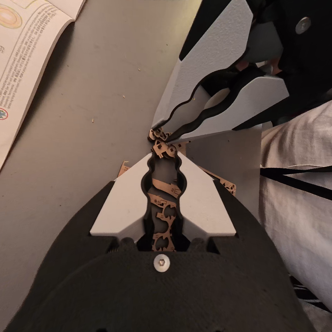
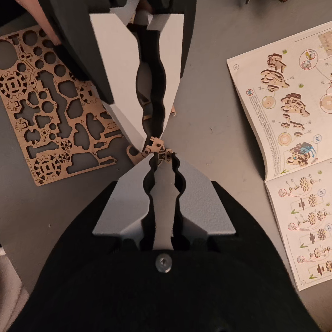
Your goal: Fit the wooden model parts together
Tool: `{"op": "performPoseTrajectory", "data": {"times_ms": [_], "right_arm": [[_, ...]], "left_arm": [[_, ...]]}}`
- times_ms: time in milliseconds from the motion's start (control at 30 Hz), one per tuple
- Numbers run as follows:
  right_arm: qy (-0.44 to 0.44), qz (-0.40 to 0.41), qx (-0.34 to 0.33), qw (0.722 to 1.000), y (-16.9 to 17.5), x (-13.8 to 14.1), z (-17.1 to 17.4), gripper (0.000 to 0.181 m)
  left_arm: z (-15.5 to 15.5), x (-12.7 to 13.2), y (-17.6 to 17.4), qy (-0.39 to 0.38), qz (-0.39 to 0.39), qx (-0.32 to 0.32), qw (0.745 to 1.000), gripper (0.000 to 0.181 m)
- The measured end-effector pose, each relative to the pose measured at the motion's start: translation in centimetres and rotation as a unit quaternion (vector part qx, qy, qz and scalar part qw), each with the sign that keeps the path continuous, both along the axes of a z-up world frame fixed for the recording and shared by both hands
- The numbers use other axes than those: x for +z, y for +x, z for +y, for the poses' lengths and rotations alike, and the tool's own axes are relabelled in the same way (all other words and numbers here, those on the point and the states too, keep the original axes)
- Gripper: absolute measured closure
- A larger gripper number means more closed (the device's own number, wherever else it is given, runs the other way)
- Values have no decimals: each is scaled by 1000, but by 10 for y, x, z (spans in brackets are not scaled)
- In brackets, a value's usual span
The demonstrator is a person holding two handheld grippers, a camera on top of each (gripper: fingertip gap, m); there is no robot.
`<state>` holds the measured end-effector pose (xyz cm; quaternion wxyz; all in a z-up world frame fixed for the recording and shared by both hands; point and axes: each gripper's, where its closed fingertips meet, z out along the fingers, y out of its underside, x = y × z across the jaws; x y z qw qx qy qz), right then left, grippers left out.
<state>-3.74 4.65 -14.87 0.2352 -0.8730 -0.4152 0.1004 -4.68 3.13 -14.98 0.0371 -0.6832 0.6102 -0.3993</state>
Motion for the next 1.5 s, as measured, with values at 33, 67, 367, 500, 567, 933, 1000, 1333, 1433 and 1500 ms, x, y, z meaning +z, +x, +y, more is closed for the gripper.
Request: {"op": "performPoseTrajectory", "data": {"times_ms": [33, 67, 367, 500, 567, 933, 1000, 1333, 1433, 1500], "right_arm": [[-1, -1, 2, 1000, 0, 0, 0, 168], [-1, -3, 8, 1000, 0, 0, 0, 168], [-20, 22, -1, 1000, 0, 0, 1, 168], [-44, 49, -13, 998, 0, -1, 1, 168], [-54, 61, -21, 996, 0, -1, 1, 167], [-28, 82, -31, 996, 0, -1, 2, 167], [-29, 87, -30, 995, 0, -1, 2, 167], [-31, 103, -29, 994, 0, -1, 2, 167], [-30, 104, -28, 994, 0, -1, 2, 167], [-28, 102, -27, 994, 0, 0, 2, 167]], "left_arm": [[0, 0, 0, 3, -1, -1, 1000, 162], [0, 0, 0, 6, -2, -3, 1000, 162], [0, 0, 1, 25, -6, -9, 1000, 162], [-1, -1, 1, 33, -8, -12, 999, 161], [-1, -1, 0, 31, -9, -12, 999, 162], [0, 0, 0, 4, -15, -11, 1000, 162], [0, 0, 0, -4, -16, -10, 1000, 162], [30, 25, 4, -69, -72, 63, 993, 161], [40, 22, 9, -86, -74, 104, 988, 161], [39, 19, 15, -99, -77, 117, 985, 160]]}}
